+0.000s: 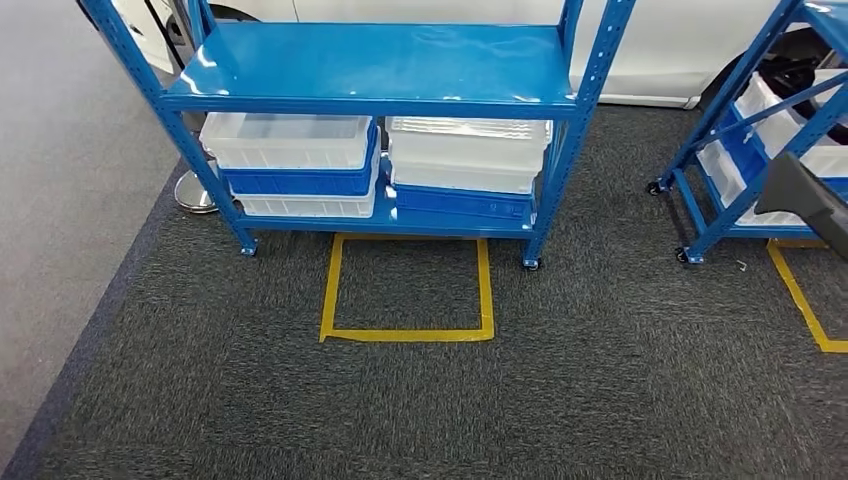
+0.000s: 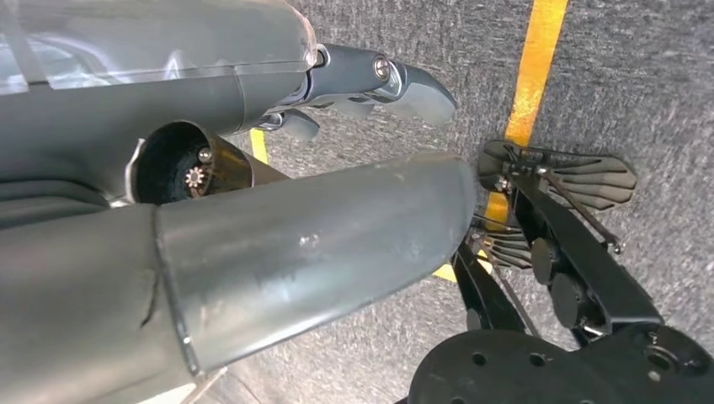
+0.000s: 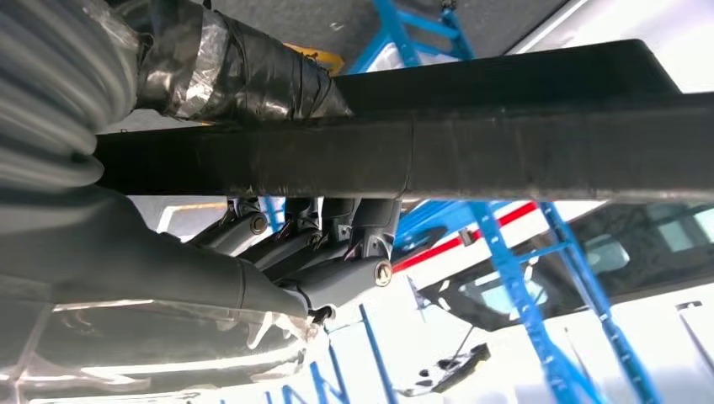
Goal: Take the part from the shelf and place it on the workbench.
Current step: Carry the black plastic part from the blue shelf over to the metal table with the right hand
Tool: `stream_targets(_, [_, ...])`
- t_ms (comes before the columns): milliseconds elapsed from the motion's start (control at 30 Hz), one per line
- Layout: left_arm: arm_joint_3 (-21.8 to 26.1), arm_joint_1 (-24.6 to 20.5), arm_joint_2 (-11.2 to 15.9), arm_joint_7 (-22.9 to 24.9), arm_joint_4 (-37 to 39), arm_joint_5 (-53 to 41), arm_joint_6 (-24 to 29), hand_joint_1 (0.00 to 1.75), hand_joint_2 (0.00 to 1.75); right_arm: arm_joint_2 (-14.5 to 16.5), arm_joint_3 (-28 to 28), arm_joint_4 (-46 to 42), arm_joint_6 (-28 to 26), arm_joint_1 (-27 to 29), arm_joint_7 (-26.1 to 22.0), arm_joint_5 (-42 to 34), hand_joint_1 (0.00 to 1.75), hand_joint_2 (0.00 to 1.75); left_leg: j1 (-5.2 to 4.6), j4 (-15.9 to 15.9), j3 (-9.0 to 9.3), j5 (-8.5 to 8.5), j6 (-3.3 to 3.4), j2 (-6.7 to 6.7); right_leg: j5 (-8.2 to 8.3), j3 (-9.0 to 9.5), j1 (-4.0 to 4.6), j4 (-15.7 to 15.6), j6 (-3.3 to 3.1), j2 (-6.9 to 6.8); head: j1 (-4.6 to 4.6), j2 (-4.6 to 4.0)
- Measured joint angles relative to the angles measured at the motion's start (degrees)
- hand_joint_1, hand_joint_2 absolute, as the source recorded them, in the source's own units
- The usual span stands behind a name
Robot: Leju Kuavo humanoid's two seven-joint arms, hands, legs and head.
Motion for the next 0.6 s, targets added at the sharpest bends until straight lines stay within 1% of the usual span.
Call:
stream_targets(33, [-0.07, 0.03, 0.03, 0.01, 0.0, 0.05, -0.02, 0.0, 0.0, -0.14, 0.26, 0.02, -0.16, 0.06, 0.0, 0.01, 1.75, 1.75, 0.09, 0.42, -0.19, -0.45, -0.42, -0.23, 0.41, -0.33, -0.08, -0.01, -0.48, 0.45, 0.0, 0.0])
stream_targets(67, [-0.15, 0.1, 0.05, 0.01, 0.0, 0.08, -0.07, 0.0, 0.0, -0.27, 0.62, 0.05, -0.35, 0.07, -0.01, 0.03, 1.75, 1.75, 0.23, 1.68, -0.62, -1.82, -0.91, -0.87, 0.88, -0.73, -0.17, -0.05, -0.93, 0.9, -0.01, 0.0])
stream_targets(100, [-0.21, 0.18, 0.07, 0.0, 0.0, 0.1, -0.13, 0.0, 0.0, -0.42, 1.11, 0.08, -0.62, 0.1, -0.01, 0.06, 1.75, 1.75, 0.41, 3.92, -1.38, -3.91, -1.37, -1.72, 1.37, -1.22, -0.24, -0.09, -1.27, 1.37, -0.02, 0.0])
stream_targets(133, [-0.26, 0.26, 0.07, 0.0, 0.0, 0.13, -0.19, 0.0, 0.0, -0.57, 1.68, 0.12, -0.95, 0.13, 0.05, 0.08, 1.75, 1.75, 0.6, 6.89, -2.3, -6.39, -1.76, -2.55, 1.81, -1.73, -0.25, -0.06, -1.44, 1.91, -0.04, 0.0])
stream_targets(167, [-0.29, 0.3, 0.08, 0.0, 0.0, 0.16, -0.26, 0.0, 0.0, -0.71, 2.28, 0.2, -1.34, 0.17, 0.17, 0.09, 1.75, 1.75, 0.75, 10.41, -3.34, -8.58, -1.98, -2.95, 2.25, -2.29, -0.22, -0.02, -1.52, 2.5, -0.04, 0.0])
stream_targets(200, [-0.33, 0.31, 0.08, 0.02, 0.0, 0.2, -0.31, 0.0, 0.0, -0.86, 2.89, 0.3, -1.73, 0.21, 0.33, 0.07, 1.75, 1.75, 0.85, 13.19, -4.05, -9.8, -2.05, -3.08, 2.64, -2.81, -0.18, 0.04, -1.5, 3.13, -0.04, 0.0])
stream_targets(233, [-0.36, 0.3, 0.07, 0.02, 0.0, 0.24, -0.38, 0.0, 0.0, -1.03, 3.46, 0.43, -2.08, 0.25, 0.5, 0.02, 1.75, 1.75, 0.89, 14.37, -4.02, -9.88, -1.98, -3.15, 2.99, -3.27, -0.12, 0.1, -1.45, 3.79, -0.04, 0.0])
stream_targets(267, [-0.4, 0.29, 0.07, 0.02, 0.0, 0.27, -0.44, 0.0, 0.0, -1.22, 4.02, 0.56, -2.38, 0.34, 0.64, -0.08, 1.75, 1.75, 0.9, 13.58, -3.01, -8.93, -1.76, -3.29, 3.3, -3.66, -0.03, 0.14, -1.39, 4.48, -0.04, 0.0])
stream_targets(300, [-0.44, 0.3, 0.09, 0.02, 0.0, 0.31, -0.49, 0.0, 0.0, -1.45, 4.55, 0.65, -2.66, 0.46, 0.76, -0.23, 1.75, 1.75, 0.83, 10.47, -0.95, -7.15, -1.33, -3.72, 3.53, -3.88, 0.08, 0.18, -1.32, 5.13, -0.04, 0.0])
stream_targets(333, [-0.49, 0.31, 0.2, 0.02, 0.0, 0.34, -0.52, 0.0, 0.0, -1.68, 5.02, 0.73, -2.93, 0.58, 0.89, -0.4, 1.75, 1.75, 0.74, 6.21, 1.55, -5.52, -0.64, -4.78, 3.71, -4.03, 0.08, 0.19, -1.26, 5.71, -0.02, 0.0])
stream_targets(367, [-0.55, 0.36, 0.3, 0.03, 0.0, 0.38, -0.55, 0.0, 0.0, -1.97, 5.49, 0.8, -3.23, 0.58, 1.01, -0.56, 1.75, 1.75, 0.7, 2.24, 3.88, -4.37, -0.05, -5.99, 3.92, -4.2, 0.1, 0.17, -1.09, 6.3, -0.01, 0.0])
stream_targets(400, [-0.6, 0.44, 0.42, 0.04, 0.0, 0.4, -0.55, 0.0, 0.0, -2.25, 5.95, 0.89, -3.5, 0.54, 1.13, -0.68, 1.75, 1.75, 0.65, -0.66, 5.49, -3.82, 0.39, -7.03, 4.17, -4.35, -0.03, 0.14, -0.83, 6.82, 0.0, 0.0])
stream_targets(433, [-0.64, 0.52, 0.52, 0.05, 0.0, 0.42, -0.56, 0.0, 0.0, -2.49, 6.39, 1.01, -3.72, 0.54, 1.22, -0.78, 1.75, 1.75, 0.61, -2.14, 6.26, -3.81, 0.65, -7.66, 4.46, -4.57, -0.27, 0.04, -0.47, 7.36, 0.01, 0.0])
stream_targets(467, [-0.67, 0.59, 0.59, 0.06, 0.0, 0.46, -0.56, 0.0, 0.0, -2.71, 6.81, 1.09, -3.89, 0.65, 1.36, -0.88, 1.75, 1.75, 0.55, -2.71, 6.56, -3.72, 0.7, -7.5, 4.79, -4.76, -0.45, -0.15, 0.0, 7.96, -0.01, 0.0])
stream_targets(500, [-0.69, 0.6, 0.69, 0.04, 0.0, 0.5, -0.58, 0.0, 0.0, -2.87, 7.17, 1.15, -3.99, 0.93, 1.51, -1.01, 1.75, 1.75, 0.47, -3.4, 6.68, -3.43, 0.77, -6.96, 5.09, -4.83, -0.55, -0.4, 0.47, 8.49, -0.02, 0.0])
stream_targets(533, [-0.7, 0.54, 0.78, 0.02, 0.0, 0.54, -0.61, 0.0, 0.0, -3.01, 7.5, 1.21, -4.07, 1.29, 1.64, -1.14, 1.75, 1.75, 0.49, -4.26, 6.93, -2.98, 0.87, -6.21, 5.01, -5.05, -0.54, -0.32, 0.77, 8.22, 0.0, 0.0])
stream_targets(567, [-0.73, 0.47, 0.85, 0.01, 0.0, 0.57, -0.66, 0.0, 0.0, -3.22, 7.78, 1.25, -4.16, 1.51, 1.75, -1.28, 1.75, 1.75, 0.55, -5.21, 7.19, -2.5, 1.0, -5.46, 4.33, -5.57, -0.39, 0.51, 0.94, 7.33, 0.03, 0.0])
stream_targets(600, [-0.75, 0.44, 0.87, -0.01, 0.0, 0.58, -0.73, 0.0, 0.0, -3.41, 8.02, 1.29, -4.31, 1.57, 1.81, -1.43, 1.75, 1.75, 0.65, -6.01, 7.34, -2.1, 1.07, -4.7, 2.98, -6.62, -0.19, 2.52, 1.03, 6.08, 0.07, 0.0])
